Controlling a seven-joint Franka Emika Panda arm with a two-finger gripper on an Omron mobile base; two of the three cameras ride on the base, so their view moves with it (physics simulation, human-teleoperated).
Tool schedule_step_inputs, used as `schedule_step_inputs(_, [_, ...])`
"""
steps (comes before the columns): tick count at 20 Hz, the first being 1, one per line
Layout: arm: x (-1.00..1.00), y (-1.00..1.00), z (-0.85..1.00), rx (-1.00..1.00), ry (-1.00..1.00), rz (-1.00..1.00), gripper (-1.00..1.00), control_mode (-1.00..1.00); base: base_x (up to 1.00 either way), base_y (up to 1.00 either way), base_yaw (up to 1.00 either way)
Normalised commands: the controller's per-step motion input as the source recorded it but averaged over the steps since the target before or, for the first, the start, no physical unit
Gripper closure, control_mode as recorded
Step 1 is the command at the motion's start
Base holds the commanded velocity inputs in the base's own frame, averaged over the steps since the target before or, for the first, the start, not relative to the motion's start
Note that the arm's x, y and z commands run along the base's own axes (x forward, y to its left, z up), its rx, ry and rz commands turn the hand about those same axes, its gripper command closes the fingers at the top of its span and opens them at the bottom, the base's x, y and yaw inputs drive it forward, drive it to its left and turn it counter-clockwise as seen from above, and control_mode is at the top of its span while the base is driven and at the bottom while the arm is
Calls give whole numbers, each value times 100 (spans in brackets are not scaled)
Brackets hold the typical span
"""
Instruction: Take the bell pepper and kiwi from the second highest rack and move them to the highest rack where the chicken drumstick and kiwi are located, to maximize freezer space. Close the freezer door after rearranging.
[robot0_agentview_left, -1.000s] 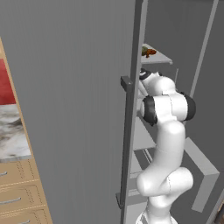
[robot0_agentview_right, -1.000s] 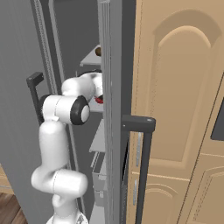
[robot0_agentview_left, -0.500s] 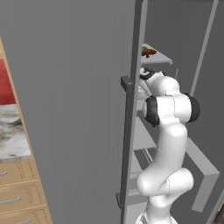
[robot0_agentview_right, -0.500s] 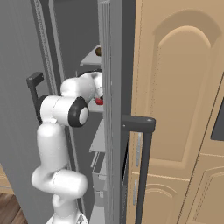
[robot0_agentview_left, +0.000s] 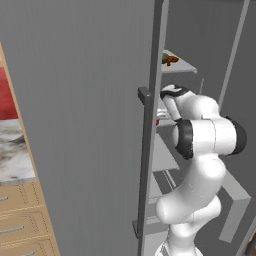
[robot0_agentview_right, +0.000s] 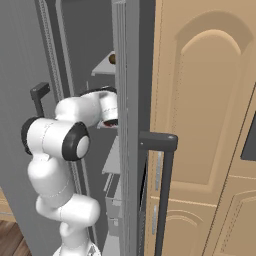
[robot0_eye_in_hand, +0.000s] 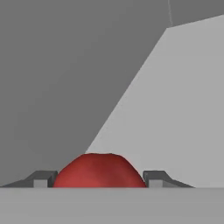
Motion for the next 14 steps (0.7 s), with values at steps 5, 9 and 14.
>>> schedule_step_inputs(5, [-54, 18, 82, -3, -4, 0, 100, -100, 0, 0, 0])
schedule_step_inputs(9, [-54, 0, 81, -9, 1, 0, 100, -100, 0, 0, 0])
schedule_step_inputs(14, [-81, 0, 46, -10, 1, -2, 100, -100, 0, 0, 0])
